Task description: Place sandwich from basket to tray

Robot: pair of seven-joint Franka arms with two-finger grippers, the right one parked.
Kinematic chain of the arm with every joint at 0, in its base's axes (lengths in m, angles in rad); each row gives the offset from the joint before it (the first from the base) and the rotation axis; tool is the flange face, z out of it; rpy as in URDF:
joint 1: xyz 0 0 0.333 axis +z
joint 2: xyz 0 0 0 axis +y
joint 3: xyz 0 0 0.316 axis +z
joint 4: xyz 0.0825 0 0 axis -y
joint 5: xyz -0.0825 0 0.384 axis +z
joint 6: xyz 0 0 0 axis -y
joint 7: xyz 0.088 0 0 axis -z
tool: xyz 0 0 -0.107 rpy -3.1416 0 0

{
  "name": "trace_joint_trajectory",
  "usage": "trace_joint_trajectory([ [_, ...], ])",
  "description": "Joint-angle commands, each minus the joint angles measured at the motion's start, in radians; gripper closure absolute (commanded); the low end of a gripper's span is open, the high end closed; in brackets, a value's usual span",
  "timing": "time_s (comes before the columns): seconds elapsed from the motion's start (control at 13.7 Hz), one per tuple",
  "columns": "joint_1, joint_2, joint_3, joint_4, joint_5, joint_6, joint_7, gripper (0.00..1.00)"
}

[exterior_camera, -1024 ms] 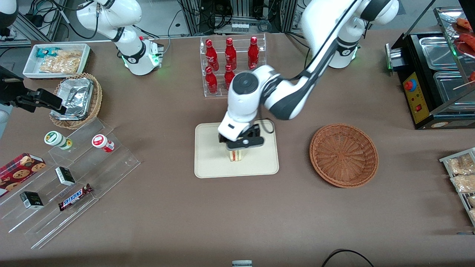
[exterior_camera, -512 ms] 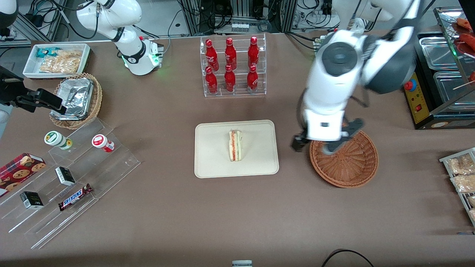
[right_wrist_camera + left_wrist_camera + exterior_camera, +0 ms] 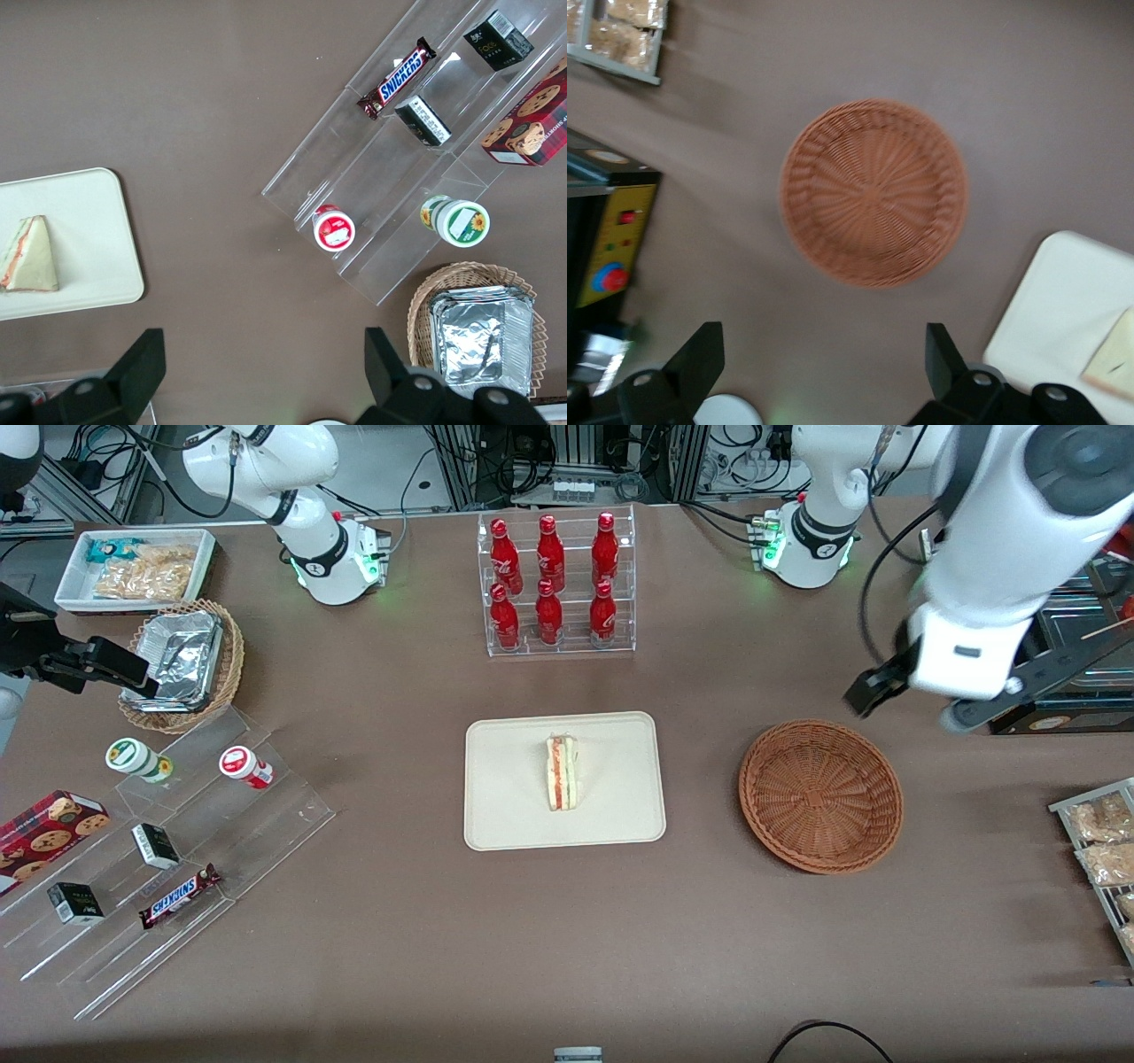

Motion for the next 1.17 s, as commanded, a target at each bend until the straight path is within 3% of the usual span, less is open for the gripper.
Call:
trace_joint_trajectory([
  [0.0, 0.053, -0.095, -0.009, -0.054, -0.045, -0.075, 0.156, 0.00],
  [0.22, 0.063, -0.173, -0.005, -0.115, -0.056, -0.117, 0.283, 0.00],
  [0.44, 0.052, -0.189, 0.067, -0.120, -0.103, -0.117, 0.368, 0.00],
  [0.88, 0.066, -0.024, 0.073, 0.087, -0.124, -0.111, 0.418, 0.00],
  [1.1, 0.129, 0.032, 0.032, 0.167, -0.124, -0.121, 0.457, 0.00],
])
